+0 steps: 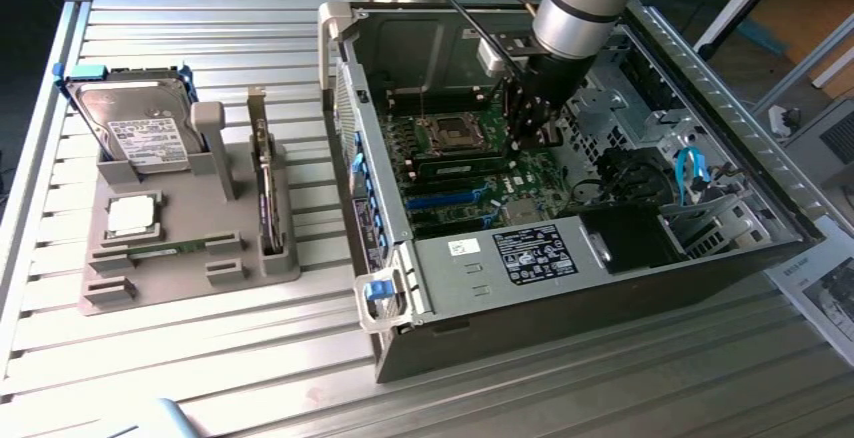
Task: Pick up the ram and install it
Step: 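Press down the ram until it locks into place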
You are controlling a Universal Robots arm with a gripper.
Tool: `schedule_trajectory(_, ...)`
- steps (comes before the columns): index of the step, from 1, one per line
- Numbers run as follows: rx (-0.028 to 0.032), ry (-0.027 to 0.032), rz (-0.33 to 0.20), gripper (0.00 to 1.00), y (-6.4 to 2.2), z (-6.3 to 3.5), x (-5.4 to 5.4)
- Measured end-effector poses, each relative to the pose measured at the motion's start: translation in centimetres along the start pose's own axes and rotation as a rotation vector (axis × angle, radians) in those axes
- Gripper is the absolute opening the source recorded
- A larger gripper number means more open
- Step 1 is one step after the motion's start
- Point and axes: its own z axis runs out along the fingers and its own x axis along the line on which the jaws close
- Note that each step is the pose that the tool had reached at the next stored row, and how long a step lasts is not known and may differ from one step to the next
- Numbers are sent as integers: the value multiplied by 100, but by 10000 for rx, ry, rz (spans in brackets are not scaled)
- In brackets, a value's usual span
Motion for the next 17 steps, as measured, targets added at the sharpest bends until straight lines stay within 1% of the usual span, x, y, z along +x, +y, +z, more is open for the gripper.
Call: schedule_trajectory(17, 0, 0, 0, 10, 0, 11, 0)
